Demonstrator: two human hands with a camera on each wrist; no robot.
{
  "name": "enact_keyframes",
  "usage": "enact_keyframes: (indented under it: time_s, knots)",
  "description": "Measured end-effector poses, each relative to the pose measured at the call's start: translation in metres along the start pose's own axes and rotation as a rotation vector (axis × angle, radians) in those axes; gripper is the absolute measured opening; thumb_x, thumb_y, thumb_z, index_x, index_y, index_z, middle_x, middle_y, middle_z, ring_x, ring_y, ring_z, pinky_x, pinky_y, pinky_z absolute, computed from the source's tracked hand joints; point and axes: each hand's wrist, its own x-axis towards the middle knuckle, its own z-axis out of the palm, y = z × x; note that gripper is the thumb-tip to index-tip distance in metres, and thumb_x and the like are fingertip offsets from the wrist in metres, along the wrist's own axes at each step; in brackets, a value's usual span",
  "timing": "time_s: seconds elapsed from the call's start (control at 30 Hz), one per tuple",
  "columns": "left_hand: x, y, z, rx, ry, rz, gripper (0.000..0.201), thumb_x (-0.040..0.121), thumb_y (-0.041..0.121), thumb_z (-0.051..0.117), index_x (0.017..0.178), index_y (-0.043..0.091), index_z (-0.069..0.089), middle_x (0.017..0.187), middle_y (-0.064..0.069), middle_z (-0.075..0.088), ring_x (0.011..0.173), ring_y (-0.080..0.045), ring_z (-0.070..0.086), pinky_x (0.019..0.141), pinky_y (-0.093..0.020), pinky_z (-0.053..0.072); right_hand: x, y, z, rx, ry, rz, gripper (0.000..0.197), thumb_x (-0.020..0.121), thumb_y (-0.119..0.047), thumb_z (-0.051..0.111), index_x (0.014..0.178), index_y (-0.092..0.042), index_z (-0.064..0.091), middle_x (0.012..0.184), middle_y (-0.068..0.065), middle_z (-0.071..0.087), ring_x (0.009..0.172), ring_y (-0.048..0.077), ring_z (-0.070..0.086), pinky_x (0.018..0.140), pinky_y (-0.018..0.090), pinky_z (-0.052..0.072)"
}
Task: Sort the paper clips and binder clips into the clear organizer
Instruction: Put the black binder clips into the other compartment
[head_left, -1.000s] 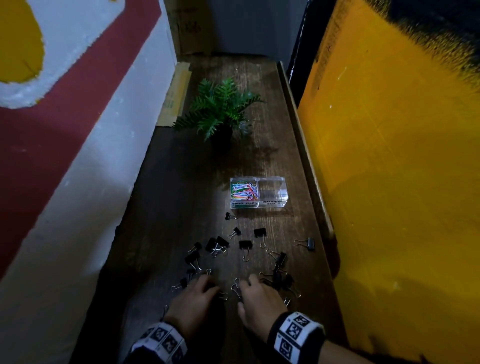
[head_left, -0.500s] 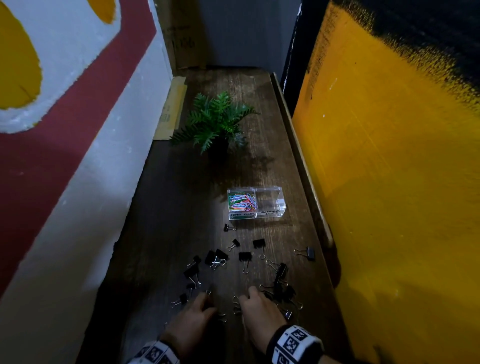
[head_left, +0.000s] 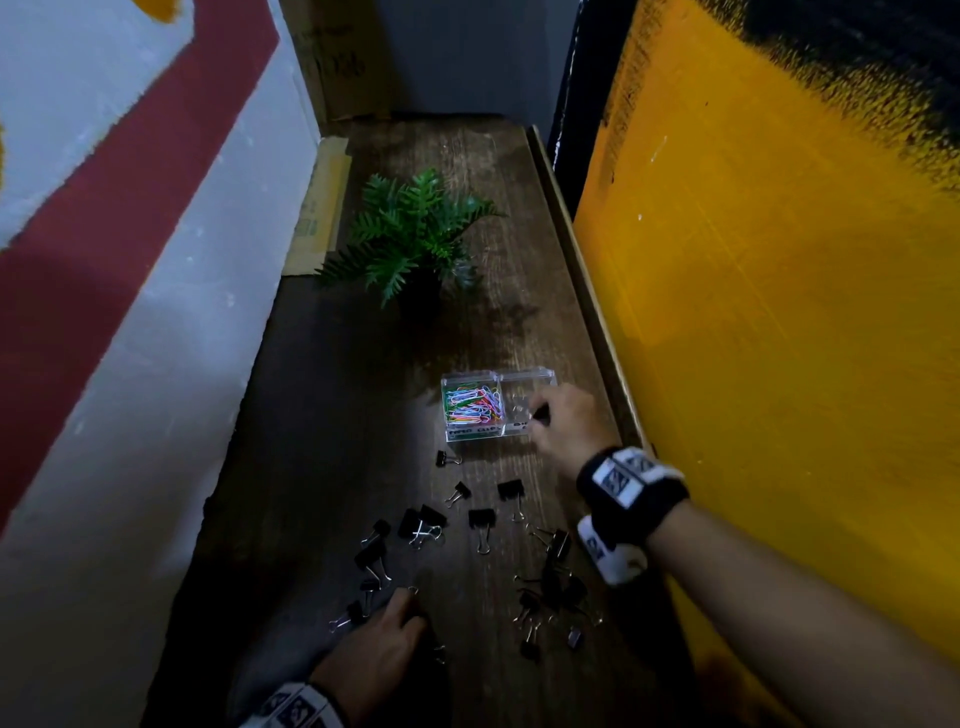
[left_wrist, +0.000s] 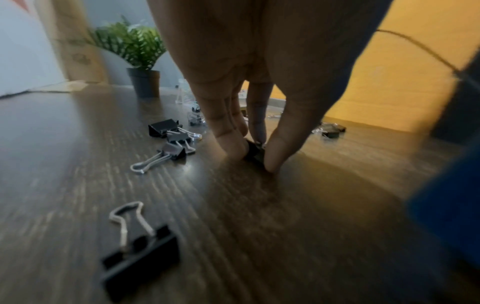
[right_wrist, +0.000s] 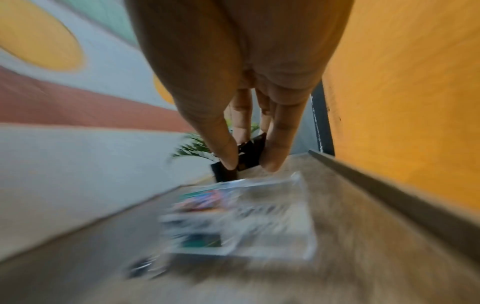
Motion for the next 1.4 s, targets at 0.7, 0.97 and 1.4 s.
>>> enact_keyframes:
  time_s: [0.7, 0.97, 1.4]
  knots:
    - [0.151, 0.038, -0.170, -0.004, 0.471, 0.044, 0.026, 0.081, 0.034, 0.058, 0.106, 0.027, 0.060, 0.104, 0.001, 0.062, 0.101, -0.021, 0.056, 0.078, -0.035, 0.050, 0.053, 0.017, -0.004, -0.165, -0.151, 0.159, 0.018, 0.088, -0.031, 0.061, 0.100, -0.018, 0.067, 0.095, 0.002, 0.066, 0.081, 0.022, 0.062, 0.072, 0.031, 0.052]
    - [0.219, 0.049, -0.171, 0.186, 0.258, -0.089, 0.032, 0.085, 0.037, 0.053, 0.108, 0.016, 0.063, 0.107, -0.011, 0.062, 0.101, -0.030, 0.055, 0.081, -0.035, 0.045, -0.067, 0.089, -0.005, 0.143, 0.008, 0.336, 0.005, 0.087, -0.025, 0.065, 0.091, -0.027, 0.068, 0.086, -0.009, 0.066, 0.076, 0.007, 0.059, 0.066, 0.020, 0.044]
    - [0.154, 0.047, -0.087, -0.082, 0.522, 0.193, 0.026, 0.078, 0.027, 0.044, 0.088, 0.019, 0.067, 0.095, -0.007, 0.060, 0.081, -0.031, 0.055, 0.068, -0.038, 0.049, -0.159, 0.095, 0.057, 0.200, -0.092, 0.201, 0.014, 0.088, -0.024, 0.063, 0.102, -0.029, 0.064, 0.095, -0.015, 0.056, 0.084, 0.000, 0.056, 0.072, 0.014, 0.047]
